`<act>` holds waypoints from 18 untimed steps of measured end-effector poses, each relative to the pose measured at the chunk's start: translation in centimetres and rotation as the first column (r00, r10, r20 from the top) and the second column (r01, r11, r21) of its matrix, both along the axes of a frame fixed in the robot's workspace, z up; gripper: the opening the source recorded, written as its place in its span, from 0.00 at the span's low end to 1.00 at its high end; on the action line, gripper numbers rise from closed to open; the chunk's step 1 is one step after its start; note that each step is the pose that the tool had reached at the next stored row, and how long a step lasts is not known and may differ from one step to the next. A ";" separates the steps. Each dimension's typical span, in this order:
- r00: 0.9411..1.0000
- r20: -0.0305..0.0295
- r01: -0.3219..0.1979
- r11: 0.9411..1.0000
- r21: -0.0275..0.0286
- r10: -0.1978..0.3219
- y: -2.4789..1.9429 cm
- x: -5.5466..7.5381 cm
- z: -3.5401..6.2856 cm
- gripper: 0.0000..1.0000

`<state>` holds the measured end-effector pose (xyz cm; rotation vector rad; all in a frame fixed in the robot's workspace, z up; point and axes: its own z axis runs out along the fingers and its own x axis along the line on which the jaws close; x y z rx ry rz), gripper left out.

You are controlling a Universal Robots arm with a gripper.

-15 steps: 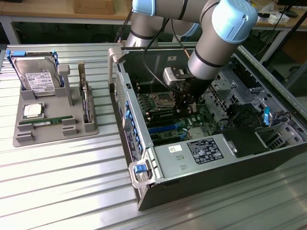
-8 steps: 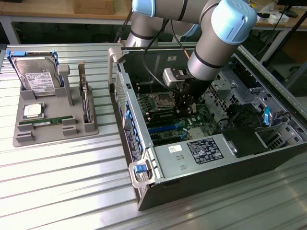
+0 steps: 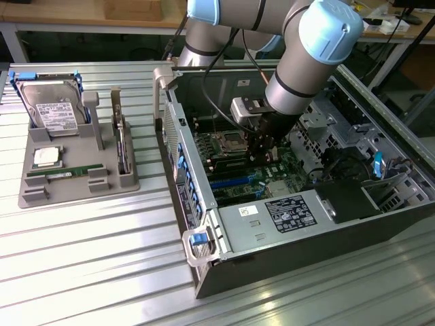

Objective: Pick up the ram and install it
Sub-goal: 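Insert the ram into the slot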

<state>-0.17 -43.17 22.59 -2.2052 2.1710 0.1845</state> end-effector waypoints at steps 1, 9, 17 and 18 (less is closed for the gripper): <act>1.000 0.000 0.000 1.000 0.000 0.000 0.00 0.0 0.00 0.13; 1.000 0.000 0.000 1.000 0.000 0.000 0.00 0.0 0.00 0.13; 1.000 0.000 0.000 1.000 0.000 0.000 0.00 0.0 0.00 0.13; 1.000 0.000 0.000 1.000 0.000 0.000 0.00 0.0 0.00 0.13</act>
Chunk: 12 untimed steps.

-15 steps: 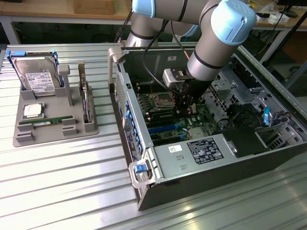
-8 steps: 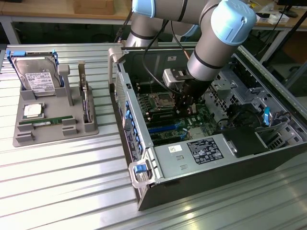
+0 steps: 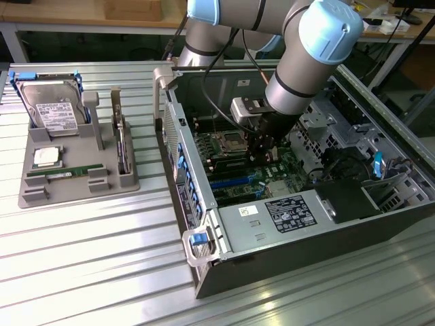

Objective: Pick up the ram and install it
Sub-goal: 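Insert the ram into the slot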

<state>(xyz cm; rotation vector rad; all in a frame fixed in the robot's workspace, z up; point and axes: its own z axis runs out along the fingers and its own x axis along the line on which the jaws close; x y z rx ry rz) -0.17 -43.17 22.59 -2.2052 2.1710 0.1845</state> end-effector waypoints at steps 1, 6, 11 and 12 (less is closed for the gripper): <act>1.000 0.000 0.000 1.000 0.000 0.000 0.00 0.0 0.00 0.13; 1.000 0.000 0.000 1.000 0.000 0.000 0.00 0.0 0.00 0.26; 1.000 0.000 0.000 1.000 0.000 0.000 0.00 0.0 0.00 0.33; 1.000 0.000 0.000 1.000 0.000 0.000 0.00 0.0 0.00 0.33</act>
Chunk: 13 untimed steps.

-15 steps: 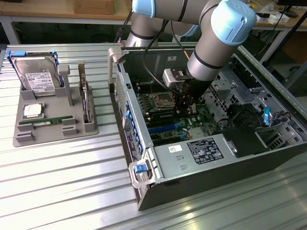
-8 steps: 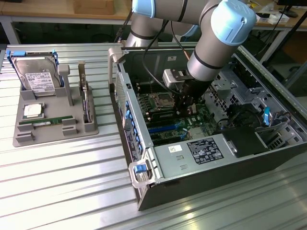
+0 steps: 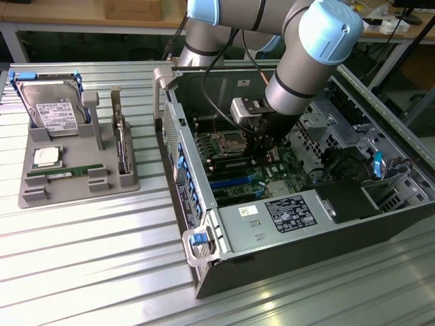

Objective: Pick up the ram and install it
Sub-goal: 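Insert the ram into the slot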

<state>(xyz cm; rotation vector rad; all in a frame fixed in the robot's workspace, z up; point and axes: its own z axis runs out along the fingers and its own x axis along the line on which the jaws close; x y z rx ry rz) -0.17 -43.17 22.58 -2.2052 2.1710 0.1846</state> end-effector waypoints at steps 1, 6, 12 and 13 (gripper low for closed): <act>1.000 0.000 0.000 1.000 0.000 0.000 0.00 0.0 0.00 0.33; 1.000 0.000 0.000 1.000 0.000 0.000 0.00 0.0 0.00 0.33; 1.000 0.000 0.000 1.000 0.000 0.000 0.00 0.0 0.00 0.33; 1.000 0.000 0.000 1.000 0.000 0.000 0.00 0.0 0.03 0.33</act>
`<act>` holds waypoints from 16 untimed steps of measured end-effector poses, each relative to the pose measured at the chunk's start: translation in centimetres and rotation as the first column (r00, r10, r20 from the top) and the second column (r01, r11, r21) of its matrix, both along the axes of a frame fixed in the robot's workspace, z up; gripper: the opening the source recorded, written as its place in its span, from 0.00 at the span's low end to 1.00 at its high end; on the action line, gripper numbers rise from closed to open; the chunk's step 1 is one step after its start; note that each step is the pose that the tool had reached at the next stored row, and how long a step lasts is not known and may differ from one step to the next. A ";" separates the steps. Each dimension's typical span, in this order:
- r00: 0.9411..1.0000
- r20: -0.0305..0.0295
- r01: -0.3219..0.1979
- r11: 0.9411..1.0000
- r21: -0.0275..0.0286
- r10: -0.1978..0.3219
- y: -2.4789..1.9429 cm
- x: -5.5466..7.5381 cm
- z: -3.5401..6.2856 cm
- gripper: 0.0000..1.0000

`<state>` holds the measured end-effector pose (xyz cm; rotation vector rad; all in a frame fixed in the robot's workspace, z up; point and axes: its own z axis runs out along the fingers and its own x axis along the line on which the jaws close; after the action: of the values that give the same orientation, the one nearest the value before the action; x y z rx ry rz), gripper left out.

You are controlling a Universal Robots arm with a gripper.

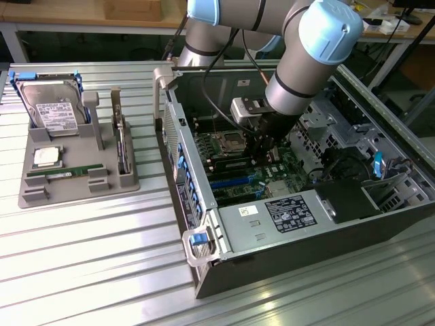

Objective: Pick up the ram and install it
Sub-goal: 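Insert the ram into the slot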

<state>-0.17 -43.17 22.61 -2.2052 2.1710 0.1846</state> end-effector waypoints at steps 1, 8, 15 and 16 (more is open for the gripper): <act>1.000 0.000 0.000 1.000 -0.001 0.000 -0.01 0.0 0.11 0.33; 1.000 0.000 0.000 1.000 0.000 0.000 0.00 0.0 1.55 0.33; 1.000 0.000 0.000 1.000 0.000 0.000 0.00 0.0 1.79 0.33; 1.000 0.000 0.000 1.000 0.000 0.000 0.00 0.0 1.79 0.33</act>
<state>-0.17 -43.17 24.40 -2.2052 2.1710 0.1845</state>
